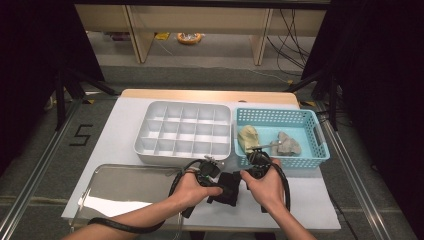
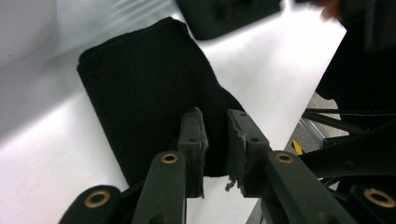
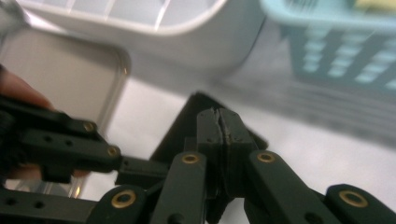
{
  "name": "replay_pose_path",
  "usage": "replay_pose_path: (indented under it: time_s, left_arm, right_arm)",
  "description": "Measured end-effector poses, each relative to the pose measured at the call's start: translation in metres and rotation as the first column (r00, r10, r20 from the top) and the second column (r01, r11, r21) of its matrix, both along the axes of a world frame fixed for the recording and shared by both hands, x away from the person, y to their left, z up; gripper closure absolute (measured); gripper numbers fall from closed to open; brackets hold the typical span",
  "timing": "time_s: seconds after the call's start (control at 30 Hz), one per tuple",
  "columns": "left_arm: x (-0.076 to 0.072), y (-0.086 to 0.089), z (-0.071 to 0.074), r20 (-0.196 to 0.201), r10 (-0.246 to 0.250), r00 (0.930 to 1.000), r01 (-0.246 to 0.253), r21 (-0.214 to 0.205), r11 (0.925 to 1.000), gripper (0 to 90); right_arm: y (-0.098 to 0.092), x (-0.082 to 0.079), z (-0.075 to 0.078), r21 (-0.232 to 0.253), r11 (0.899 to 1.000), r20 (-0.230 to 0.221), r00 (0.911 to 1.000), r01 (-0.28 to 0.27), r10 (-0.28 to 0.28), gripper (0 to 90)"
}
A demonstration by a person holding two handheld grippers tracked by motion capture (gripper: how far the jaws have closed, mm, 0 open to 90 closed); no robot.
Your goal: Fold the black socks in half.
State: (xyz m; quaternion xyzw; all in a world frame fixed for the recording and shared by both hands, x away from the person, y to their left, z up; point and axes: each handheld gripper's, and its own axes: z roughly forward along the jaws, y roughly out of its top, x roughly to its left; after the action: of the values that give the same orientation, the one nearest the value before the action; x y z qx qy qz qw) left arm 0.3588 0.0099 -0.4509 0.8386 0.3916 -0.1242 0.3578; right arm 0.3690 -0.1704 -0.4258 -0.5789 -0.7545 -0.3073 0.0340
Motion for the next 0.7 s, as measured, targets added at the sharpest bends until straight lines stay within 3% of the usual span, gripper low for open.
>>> replay_pose_path:
  time_s: [0.03, 0.07, 0.1, 0.13, 0.2, 0.23, 0.27, 0.3, 0.33, 0.37, 0.47, 0.53, 0.57, 0.6, 0.63, 0.7]
  left_arm:
    - [0.000, 0.000, 0.000, -0.002, -0.001, 1.0000, 0.001, -0.007, 1.0000, 75.0]
    - [0.001, 0.001, 0.001, -0.002, 0.002, 1.0000, -0.002, -0.011, 0.9999, 74.6]
    - [0.002, 0.004, 0.002, 0.007, -0.009, 0.9999, 0.009, 0.001, 1.0000, 73.7]
    - [0.003, 0.006, 0.004, 0.013, 0.013, 0.9998, -0.012, -0.019, 0.9997, 71.6]
    - [0.008, 0.013, 0.007, 0.037, 0.017, 0.9992, -0.017, -0.012, 0.9998, 64.5]
    - [0.008, 0.013, 0.008, 0.041, 0.049, 0.9980, -0.048, -0.017, 0.9987, 62.1]
    - [0.010, 0.017, 0.009, 0.039, 0.057, 0.9976, -0.057, -0.009, 0.9983, 59.0]
    - [0.012, 0.019, 0.008, 0.034, 0.061, 0.9975, -0.061, -0.015, 0.9980, 56.4]
    - [0.013, 0.021, 0.008, 0.026, 0.083, 0.9962, -0.083, -0.011, 0.9965, 54.6]
    - [0.017, 0.026, 0.007, 0.024, 0.059, 0.9979, -0.060, 0.010, 0.9982, 53.8]
    - [0.020, 0.028, 0.004, -0.021, 0.112, 0.9935, -0.112, -0.012, 0.9936, 51.3]
    - [0.022, 0.029, 0.002, -0.052, 0.128, 0.9904, -0.130, -0.022, 0.9913, 49.9]
    - [0.023, 0.031, 0.002, -0.063, 0.123, 0.9905, -0.124, -0.023, 0.9920, 49.9]
    - [0.023, 0.031, 0.002, -0.077, 0.138, 0.9874, -0.142, -0.042, 0.9890, 50.0]
    - [0.025, 0.034, 0.003, -0.072, 0.102, 0.9922, -0.104, -0.034, 0.9940, 50.0]
    - [0.026, 0.034, 0.002, -0.069, 0.103, 0.9923, -0.106, -0.035, 0.9938, 48.7]
  right_arm:
    - [0.000, 0.001, -0.004, -0.013, 1.000, 0.012, 0.9999, -0.010, 0.010, 88.3]
    - [0.001, 0.000, -0.006, -0.022, 1.000, -0.027, 0.9996, 0.005, -0.005, 88.7]
    - [0.002, 0.000, -0.008, -0.001, 1.000, -0.052, 0.9985, 0.017, -0.017, 89.0]
    - [0.000, 0.001, -0.011, -0.020, 1.000, -0.044, 0.9990, 0.008, -0.009, 89.3]
    - [-0.001, 0.001, -0.014, -0.005, 1.000, -0.034, 0.9994, 0.009, -0.009, 89.4]
    - [-0.004, 0.002, -0.018, -0.014, 1.000, 0.013, 0.9998, -0.017, 0.017, 89.4]
    - [-0.004, 0.002, -0.017, 0.004, 1.000, -0.010, 0.9999, -0.005, 0.005, 89.4]
    - [-0.001, -0.001, -0.013, 0.015, 0.999, -0.077, 0.9959, 0.049, -0.048, 89.4]
    - [-0.001, -0.001, -0.013, 0.026, 0.999, -0.073, 0.9962, 0.048, -0.046, 89.4]
    - [-0.002, -0.001, -0.013, 0.025, 0.999, -0.078, 0.9962, 0.040, -0.038, 89.4]
    - [-0.005, -0.001, -0.014, 0.016, 1.000, -0.058, 0.9982, 0.020, -0.019, 89.4]
    - [-0.006, -0.001, -0.014, 0.023, 1.000, -0.063, 0.9980, 0.012, -0.011, 89.5]
    - [-0.006, 0.000, -0.015, 0.023, 1.000, -0.043, 0.9991, 0.001, 0.000, 89.6]
    - [-0.005, -0.002, -0.014, 0.019, 0.999, -0.064, 0.9977, 0.026, -0.025, 89.7]
    - [-0.008, 0.001, -0.018, 0.007, 1.000, 0.002, 1.0000, -0.009, 0.009, 89.8]
    - [-0.009, 0.001, -0.018, 0.015, 1.000, -0.020, 0.9998, -0.008, 0.009, 90.0]
